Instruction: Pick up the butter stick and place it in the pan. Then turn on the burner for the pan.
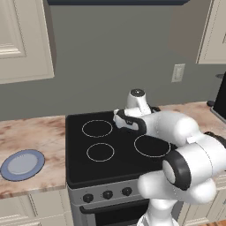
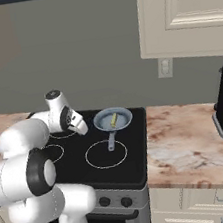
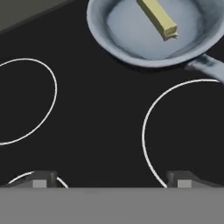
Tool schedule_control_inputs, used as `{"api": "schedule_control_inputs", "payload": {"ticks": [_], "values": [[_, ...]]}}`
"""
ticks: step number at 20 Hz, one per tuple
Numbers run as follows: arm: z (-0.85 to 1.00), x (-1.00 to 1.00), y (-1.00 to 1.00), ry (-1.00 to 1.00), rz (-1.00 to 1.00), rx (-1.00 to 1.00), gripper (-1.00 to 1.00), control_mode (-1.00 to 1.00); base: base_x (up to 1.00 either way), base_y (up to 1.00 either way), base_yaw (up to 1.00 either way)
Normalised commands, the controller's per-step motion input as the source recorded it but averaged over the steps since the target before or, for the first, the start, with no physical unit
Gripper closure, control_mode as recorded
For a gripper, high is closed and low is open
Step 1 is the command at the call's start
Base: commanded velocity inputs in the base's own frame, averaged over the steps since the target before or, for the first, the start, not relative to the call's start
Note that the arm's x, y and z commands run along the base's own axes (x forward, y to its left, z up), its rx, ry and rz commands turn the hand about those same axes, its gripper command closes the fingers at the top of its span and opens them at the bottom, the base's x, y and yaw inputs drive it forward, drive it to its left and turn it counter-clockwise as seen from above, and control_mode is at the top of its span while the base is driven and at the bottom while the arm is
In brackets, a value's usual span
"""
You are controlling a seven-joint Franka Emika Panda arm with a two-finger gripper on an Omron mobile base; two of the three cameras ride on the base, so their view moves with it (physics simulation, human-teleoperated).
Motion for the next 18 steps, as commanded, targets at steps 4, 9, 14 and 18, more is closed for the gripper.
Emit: {"api": "schedule_control_inputs", "payload": {"ticks": [4,9,14,18], "values": [[0.00,-0.54,0.30,-0.06,-0.03,0.01,-1.00,-1.00,0.00,0.00,0.00],[0.00,-0.55,0.30,-0.04,0.00,0.00,-1.00,-1.00,0.00,0.00,0.00],[0.04,-0.13,0.18,0.03,0.05,0.00,-1.00,-1.00,0.00,0.00,0.00],[0.08,-0.27,0.00,0.07,0.10,-0.02,-1.00,-1.00,0.00,0.00,0.00]]}}
